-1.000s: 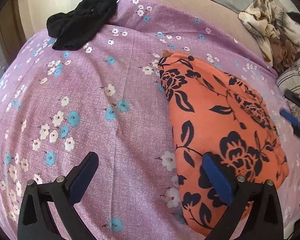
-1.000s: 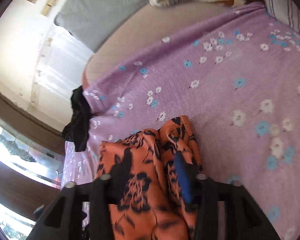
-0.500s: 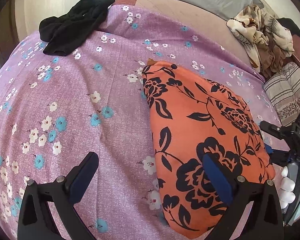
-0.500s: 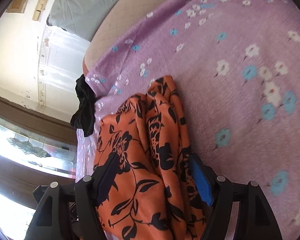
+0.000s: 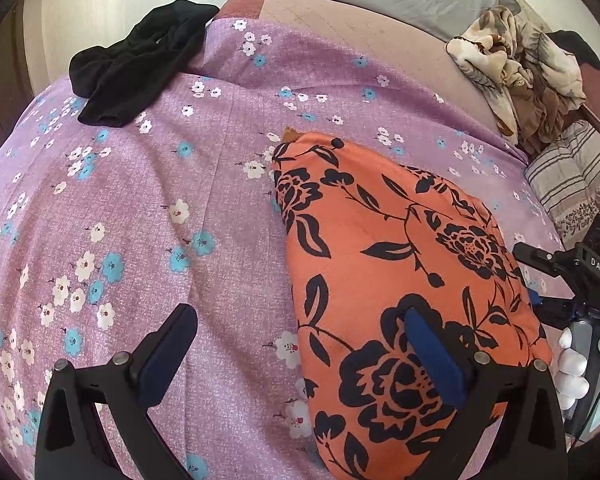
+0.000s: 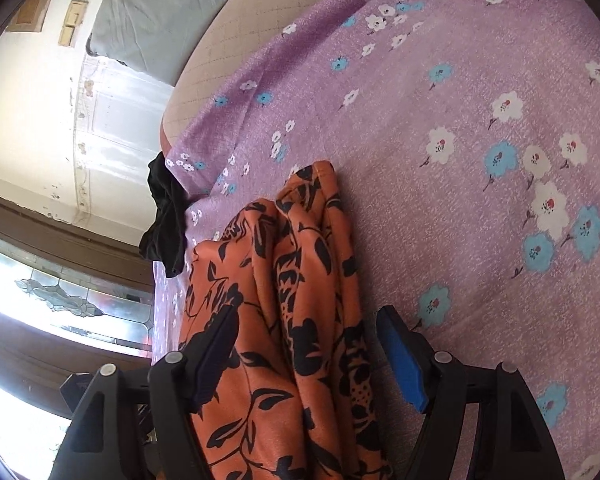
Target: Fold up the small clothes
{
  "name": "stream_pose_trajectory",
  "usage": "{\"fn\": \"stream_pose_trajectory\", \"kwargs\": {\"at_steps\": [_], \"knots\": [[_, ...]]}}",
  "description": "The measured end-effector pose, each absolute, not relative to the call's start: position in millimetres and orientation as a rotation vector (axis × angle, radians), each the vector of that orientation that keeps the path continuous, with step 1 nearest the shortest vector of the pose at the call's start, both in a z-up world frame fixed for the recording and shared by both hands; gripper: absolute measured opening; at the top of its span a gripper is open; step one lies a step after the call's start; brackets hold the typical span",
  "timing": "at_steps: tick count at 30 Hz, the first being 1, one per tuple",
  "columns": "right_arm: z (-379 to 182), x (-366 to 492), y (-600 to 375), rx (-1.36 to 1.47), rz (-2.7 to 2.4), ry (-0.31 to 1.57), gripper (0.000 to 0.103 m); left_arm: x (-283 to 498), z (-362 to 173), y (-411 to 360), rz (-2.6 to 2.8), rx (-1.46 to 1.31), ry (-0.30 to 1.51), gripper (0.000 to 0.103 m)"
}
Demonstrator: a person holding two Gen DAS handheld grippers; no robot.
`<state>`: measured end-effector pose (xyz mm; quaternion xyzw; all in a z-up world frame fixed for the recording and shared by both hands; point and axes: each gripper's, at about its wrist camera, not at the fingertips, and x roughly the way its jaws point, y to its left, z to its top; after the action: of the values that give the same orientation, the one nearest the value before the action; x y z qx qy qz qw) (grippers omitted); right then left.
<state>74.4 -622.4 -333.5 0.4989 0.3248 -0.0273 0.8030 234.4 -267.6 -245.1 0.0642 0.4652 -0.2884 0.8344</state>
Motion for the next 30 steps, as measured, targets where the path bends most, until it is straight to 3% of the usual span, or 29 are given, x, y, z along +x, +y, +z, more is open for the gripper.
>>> {"fn": "stream_pose_trajectory", "kwargs": {"at_steps": [19,30], "knots": [[-344,101,-585,1.053,0.077,0.704,0.083,231,-257,-283,-0.665,0.105,1.044,0.103],[-344,109,-572,1.013,0.056,0.704,0.077,241,-277,-285,-0.739,-0.046,1.171,0.103]]}}
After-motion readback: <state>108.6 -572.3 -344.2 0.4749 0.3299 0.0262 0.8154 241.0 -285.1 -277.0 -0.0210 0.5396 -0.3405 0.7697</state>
